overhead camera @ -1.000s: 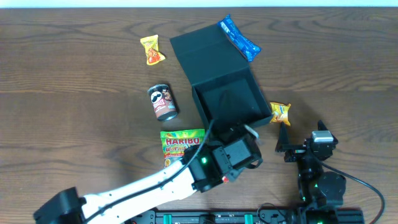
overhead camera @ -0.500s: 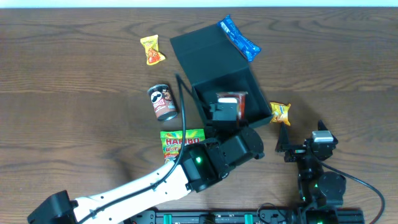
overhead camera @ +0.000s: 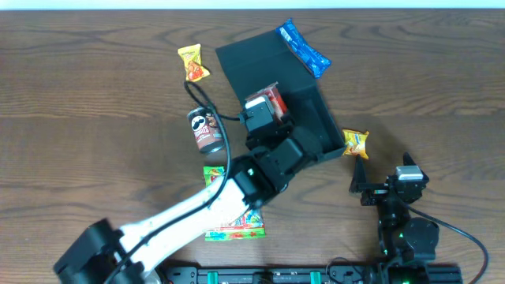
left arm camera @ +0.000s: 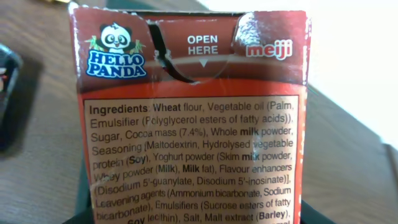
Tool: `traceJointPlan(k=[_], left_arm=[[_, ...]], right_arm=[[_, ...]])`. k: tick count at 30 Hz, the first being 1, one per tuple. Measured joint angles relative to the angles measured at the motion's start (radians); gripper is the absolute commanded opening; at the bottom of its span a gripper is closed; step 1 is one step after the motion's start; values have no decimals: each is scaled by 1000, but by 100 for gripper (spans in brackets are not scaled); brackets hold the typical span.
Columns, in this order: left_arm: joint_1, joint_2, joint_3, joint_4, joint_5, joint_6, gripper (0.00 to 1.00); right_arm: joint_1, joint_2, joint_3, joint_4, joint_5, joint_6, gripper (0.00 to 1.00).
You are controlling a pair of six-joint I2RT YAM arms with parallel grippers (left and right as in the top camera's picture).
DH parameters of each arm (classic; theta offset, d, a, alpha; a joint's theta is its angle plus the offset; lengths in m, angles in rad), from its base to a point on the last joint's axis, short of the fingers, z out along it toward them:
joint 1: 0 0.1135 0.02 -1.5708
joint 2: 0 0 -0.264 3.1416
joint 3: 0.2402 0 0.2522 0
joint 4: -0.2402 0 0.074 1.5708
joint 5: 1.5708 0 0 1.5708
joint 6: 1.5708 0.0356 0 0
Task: Pack container
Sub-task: 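Lift the Hello Panda box and carry it over the black box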
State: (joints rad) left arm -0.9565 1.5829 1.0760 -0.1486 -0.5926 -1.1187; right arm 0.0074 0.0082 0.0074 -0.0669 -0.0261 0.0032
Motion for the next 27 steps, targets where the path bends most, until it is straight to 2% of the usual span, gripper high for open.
traceJointPlan(k=[11, 16, 27], left_arm=[[50, 74, 0, 0, 119, -7, 60], [50, 74, 0, -13, 151, -6, 55], [50, 74, 0, -108, 219, -6, 57]], right_arm=[[0, 0, 0, 0, 0, 0, 99], [0, 0, 0, 0, 0, 0, 99], [0, 0, 0, 0, 0, 0, 99]])
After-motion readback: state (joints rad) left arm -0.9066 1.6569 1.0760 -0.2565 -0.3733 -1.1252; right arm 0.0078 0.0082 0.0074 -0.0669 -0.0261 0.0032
